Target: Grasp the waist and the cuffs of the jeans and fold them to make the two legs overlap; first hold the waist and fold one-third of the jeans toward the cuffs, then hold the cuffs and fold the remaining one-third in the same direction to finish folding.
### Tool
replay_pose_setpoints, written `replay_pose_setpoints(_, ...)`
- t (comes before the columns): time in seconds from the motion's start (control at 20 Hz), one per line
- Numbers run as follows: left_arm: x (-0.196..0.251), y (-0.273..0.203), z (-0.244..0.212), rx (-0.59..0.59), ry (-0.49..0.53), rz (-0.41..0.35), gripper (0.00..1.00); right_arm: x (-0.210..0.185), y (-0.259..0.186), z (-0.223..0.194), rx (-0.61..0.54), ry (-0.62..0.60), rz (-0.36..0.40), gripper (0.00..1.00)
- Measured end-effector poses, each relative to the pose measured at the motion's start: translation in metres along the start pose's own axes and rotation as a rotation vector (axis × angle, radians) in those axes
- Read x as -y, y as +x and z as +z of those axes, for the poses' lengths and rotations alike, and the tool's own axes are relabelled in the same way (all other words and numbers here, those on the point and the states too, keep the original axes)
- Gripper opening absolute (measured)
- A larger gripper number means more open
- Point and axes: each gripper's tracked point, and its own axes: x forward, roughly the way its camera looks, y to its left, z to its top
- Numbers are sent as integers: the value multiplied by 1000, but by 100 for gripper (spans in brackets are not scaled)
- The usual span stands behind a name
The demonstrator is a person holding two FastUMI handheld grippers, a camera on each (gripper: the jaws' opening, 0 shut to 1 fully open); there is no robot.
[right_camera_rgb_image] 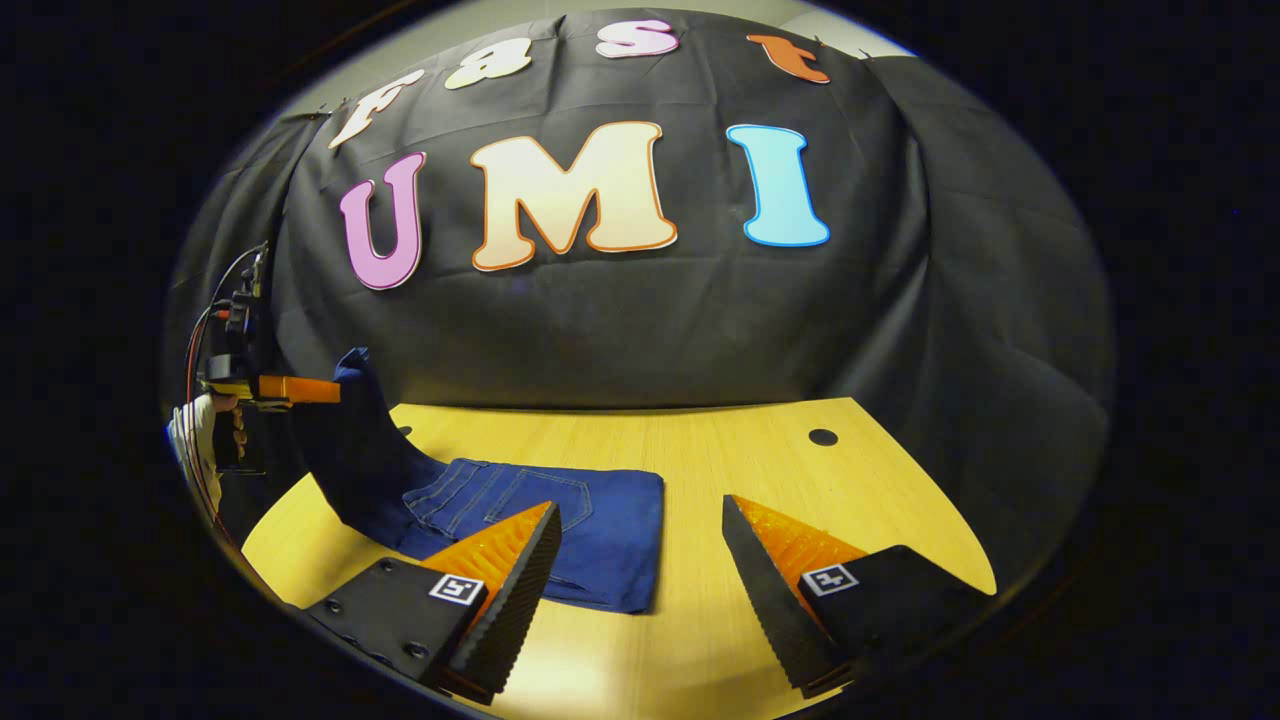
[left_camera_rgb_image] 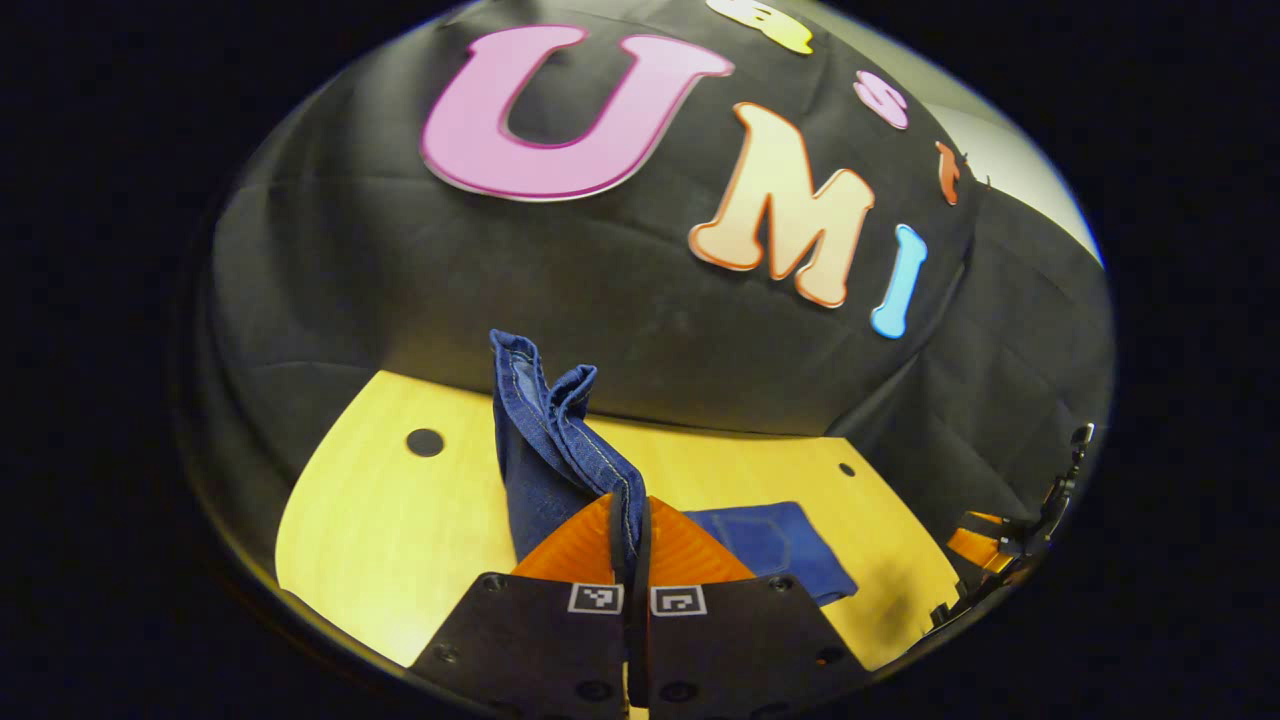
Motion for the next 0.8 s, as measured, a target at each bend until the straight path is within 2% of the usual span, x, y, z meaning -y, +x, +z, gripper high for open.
replay_pose_setpoints(0.1,33,13,0,11,0,-32,0,16,-5,2,5,7,3,99)
replay_pose_setpoints(0.25,80,34,-7,9,9,-69,0,41,-10,1,16,9,-4,96)
replay_pose_setpoints(0.3,95,42,-13,3,8,-85,0,49,-13,-1,14,11,-8,99)
replay_pose_setpoints(0.4,127,61,-28,-22,9,-116,0,68,-20,-4,10,12,-20,96)
replay_pose_setpoints(0.5,153,79,-46,-42,25,-134,0,84,-25,-10,2,9,-29,99)
replay_pose_setpoints(0.55,163,88,-59,-60,39,-136,0,91,-28,-13,-5,5,-34,96)
replay_pose_setpoints(0.8,178,128,-129,-180,65,-75,0,115,-36,-24,-24,-16,-39,99)
